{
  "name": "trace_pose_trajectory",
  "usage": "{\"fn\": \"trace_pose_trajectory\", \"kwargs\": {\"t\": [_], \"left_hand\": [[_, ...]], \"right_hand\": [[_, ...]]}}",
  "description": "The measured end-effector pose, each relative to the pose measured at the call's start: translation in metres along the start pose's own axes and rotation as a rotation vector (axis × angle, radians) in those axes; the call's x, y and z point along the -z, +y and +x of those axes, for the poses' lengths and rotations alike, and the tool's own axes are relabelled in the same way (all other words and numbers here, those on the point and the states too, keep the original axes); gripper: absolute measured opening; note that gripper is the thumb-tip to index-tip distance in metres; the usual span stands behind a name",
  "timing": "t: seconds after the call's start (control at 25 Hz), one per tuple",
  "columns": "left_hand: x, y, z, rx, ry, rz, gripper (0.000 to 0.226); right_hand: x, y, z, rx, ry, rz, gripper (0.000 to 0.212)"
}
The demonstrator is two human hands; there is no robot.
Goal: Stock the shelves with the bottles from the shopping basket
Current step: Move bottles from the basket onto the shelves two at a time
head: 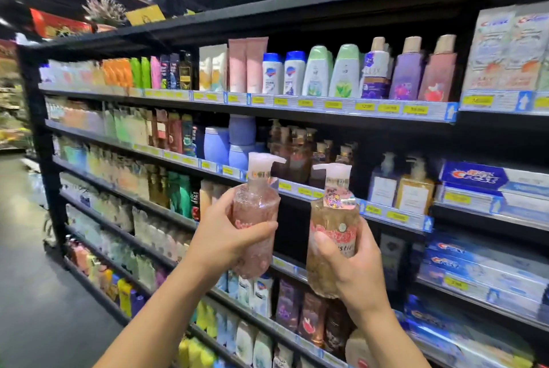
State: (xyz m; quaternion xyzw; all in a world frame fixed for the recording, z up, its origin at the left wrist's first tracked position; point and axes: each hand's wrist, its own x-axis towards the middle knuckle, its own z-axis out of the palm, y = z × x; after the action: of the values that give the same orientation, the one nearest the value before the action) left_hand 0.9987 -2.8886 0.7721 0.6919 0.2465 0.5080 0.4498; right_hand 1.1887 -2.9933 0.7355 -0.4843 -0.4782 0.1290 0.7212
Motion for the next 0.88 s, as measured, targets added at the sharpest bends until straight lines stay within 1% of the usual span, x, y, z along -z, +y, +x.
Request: {"fn": "trace_pose_trajectory", "kwargs": {"t": [0.12, 0.2, 0.36, 0.56, 0.64, 0.72, 0.88], "left_hand": [[0.028, -0.005, 0.033, 0.002, -0.039, -0.051, 0.046], [0.040, -0.016, 0.056, -0.001, -0.046, -0.078, 0.045], [0.049, -0.042, 0.111, -0.007, -0.073, -0.111, 0.047], [0.050, -0.074, 0.184, -0.022, -0.124, -0.128, 0.052], [0.051, -0.086, 0.214, -0.026, -0.129, -0.110, 0.049], [0.054, -0.097, 0.244, -0.043, -0.132, -0.103, 0.052], [0.056, -0.117, 0.294, -0.077, -0.224, -0.072, 0.056]], "right_hand": [[-0.034, 0.008, 0.020, 0.003, 0.019, -0.008, 0.073], [-0.050, 0.014, 0.036, 0.009, 0.031, -0.021, 0.071], [-0.073, 0.039, 0.082, 0.047, 0.041, -0.052, 0.060], [-0.097, 0.082, 0.149, 0.070, 0.074, -0.022, 0.063], [-0.107, 0.100, 0.177, 0.068, 0.075, -0.029, 0.064], [-0.115, 0.116, 0.202, 0.086, 0.083, -0.046, 0.065], [-0.121, 0.135, 0.233, 0.088, 0.112, -0.089, 0.066]]}}
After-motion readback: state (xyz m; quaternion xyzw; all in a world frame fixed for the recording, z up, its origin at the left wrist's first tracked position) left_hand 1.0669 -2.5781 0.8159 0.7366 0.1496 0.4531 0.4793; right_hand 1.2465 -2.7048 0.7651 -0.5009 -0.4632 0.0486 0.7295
